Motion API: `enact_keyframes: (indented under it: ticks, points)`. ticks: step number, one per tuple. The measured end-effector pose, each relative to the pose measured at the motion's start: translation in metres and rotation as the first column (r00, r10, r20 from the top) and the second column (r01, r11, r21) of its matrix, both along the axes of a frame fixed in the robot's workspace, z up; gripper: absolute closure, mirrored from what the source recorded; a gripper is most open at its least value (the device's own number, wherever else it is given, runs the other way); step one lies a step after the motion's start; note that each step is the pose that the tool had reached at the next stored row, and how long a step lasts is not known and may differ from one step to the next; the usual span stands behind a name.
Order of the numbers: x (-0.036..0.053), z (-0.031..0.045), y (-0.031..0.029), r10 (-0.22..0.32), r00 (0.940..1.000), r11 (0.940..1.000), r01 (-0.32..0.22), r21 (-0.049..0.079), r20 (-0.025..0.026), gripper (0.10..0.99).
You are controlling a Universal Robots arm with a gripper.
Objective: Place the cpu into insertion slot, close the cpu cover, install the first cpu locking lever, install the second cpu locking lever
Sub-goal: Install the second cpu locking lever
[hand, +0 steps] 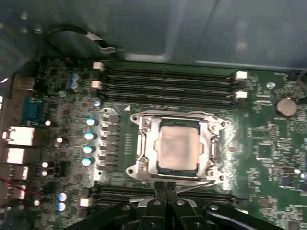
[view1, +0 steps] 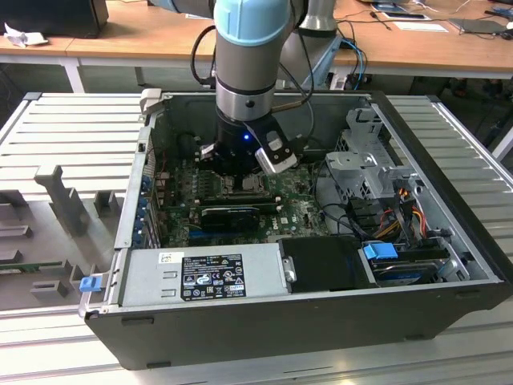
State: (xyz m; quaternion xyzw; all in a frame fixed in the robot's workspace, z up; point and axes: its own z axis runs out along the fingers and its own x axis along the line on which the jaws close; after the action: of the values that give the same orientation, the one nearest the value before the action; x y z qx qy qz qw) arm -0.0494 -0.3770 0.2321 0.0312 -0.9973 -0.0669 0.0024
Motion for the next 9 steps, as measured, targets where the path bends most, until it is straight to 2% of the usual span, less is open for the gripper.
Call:
enact_keyframes:
  ticks: [1,5,9]
  points:
    - [-0.0032,-0.0010,0.0000,0.001,1.0000,1.0000,-0.001,0.000,0.0001,0.980]
    - [-0.0040,-0.0113,0.0000,0.008,1.0000,1.0000,-0.008,0.005,0.0000,0.980]
    - [-0.0088,-0.0119,-0.0034,0.010,0.9999,0.9997,-0.010,0.022,0.0003,0.980]
